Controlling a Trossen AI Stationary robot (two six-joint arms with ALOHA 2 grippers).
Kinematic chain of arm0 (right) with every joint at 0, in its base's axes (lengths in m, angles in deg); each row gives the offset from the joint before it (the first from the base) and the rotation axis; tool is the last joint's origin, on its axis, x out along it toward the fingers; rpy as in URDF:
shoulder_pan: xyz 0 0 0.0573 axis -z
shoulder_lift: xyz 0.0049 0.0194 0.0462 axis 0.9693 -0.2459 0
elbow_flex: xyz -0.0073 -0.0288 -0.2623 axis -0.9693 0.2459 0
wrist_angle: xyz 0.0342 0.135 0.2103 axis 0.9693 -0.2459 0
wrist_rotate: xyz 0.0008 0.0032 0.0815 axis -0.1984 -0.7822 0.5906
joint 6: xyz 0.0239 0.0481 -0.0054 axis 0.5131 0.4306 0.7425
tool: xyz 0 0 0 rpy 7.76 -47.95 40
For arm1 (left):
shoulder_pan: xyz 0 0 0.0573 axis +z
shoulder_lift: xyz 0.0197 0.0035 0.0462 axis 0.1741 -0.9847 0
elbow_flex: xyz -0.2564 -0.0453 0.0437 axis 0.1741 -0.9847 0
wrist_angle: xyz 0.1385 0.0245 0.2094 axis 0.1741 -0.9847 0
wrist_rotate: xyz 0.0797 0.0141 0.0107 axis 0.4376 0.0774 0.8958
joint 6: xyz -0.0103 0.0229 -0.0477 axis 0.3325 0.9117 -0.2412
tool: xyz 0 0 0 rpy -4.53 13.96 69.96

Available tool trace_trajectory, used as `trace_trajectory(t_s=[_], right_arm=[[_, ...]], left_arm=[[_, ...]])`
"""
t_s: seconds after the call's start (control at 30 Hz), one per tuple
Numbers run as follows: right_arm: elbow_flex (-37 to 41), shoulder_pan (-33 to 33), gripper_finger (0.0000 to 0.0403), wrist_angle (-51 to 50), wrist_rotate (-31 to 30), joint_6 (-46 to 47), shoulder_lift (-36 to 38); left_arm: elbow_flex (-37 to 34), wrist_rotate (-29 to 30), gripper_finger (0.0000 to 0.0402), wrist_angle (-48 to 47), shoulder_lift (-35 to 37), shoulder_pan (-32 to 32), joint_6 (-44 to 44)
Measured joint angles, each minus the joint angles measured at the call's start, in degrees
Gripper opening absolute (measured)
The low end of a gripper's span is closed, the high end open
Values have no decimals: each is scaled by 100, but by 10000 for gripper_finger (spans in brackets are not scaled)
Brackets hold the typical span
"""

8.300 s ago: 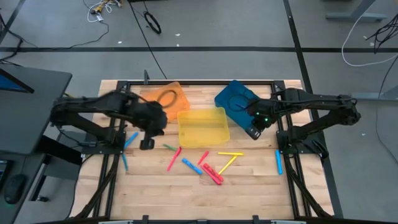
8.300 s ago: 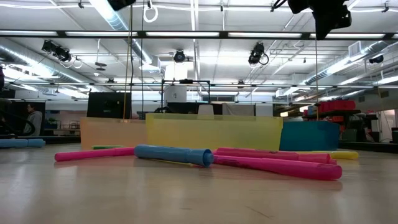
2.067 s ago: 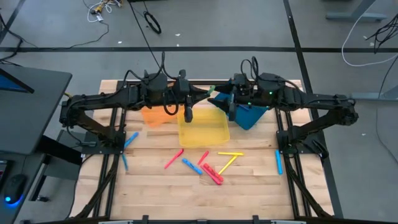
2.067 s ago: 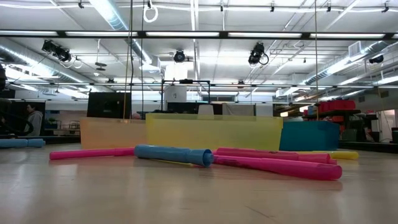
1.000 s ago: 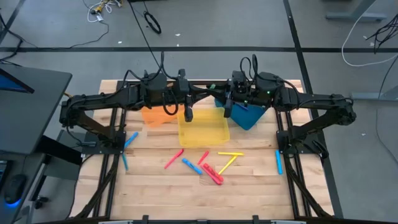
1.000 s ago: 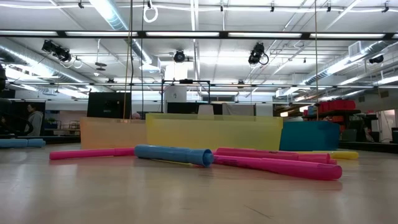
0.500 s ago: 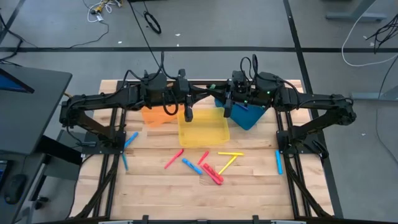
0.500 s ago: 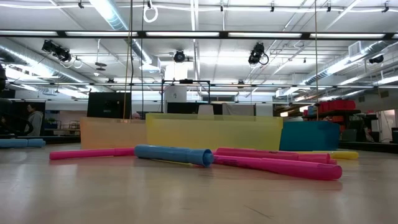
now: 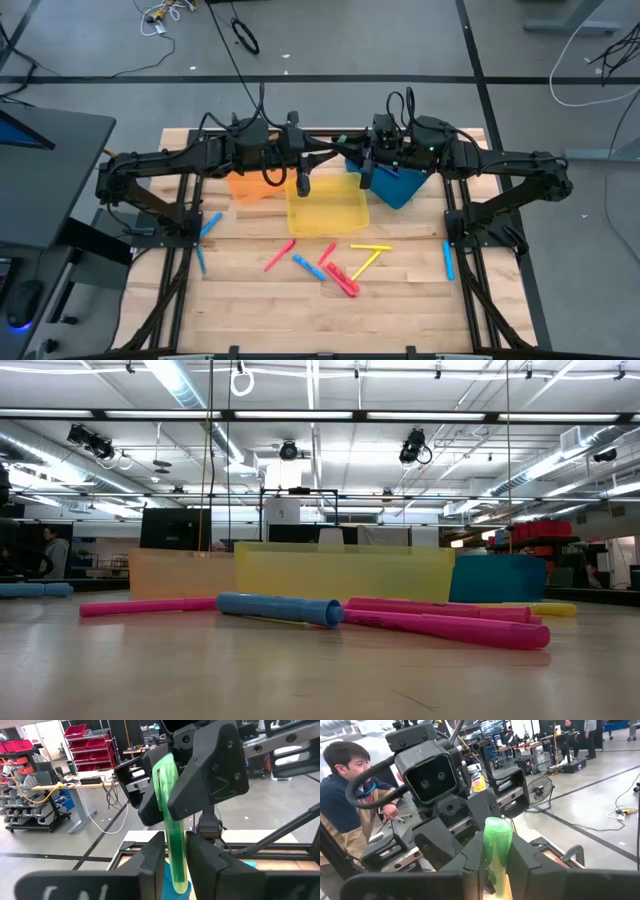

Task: Pick & Place Markers
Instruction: Put the green pen into the blue bin

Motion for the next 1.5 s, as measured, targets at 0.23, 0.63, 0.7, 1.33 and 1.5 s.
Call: trace_trajectory(t_s=[0.23, 0.63, 0.7, 1.33, 1.5], right_arm=[[0, 0, 52, -50, -2, 38, 31], [0, 50, 52, -1211, -417, -34, 448], [0, 116, 52, -1576, -478, -36, 548], [-243, 2171, 52, -4970, 74, 179, 709], [-644, 2815, 52, -5747, 412, -77, 314]], left_arm=[[-2, 73, 101, -3, -2, 0, -21], [-7, 478, 160, -330, 206, 7, 201], [-7, 562, 172, -578, 282, 4, 199], [-4, 698, 184, -2356, 452, -39, -2], [-4, 696, 183, -2418, 452, -39, -79]])
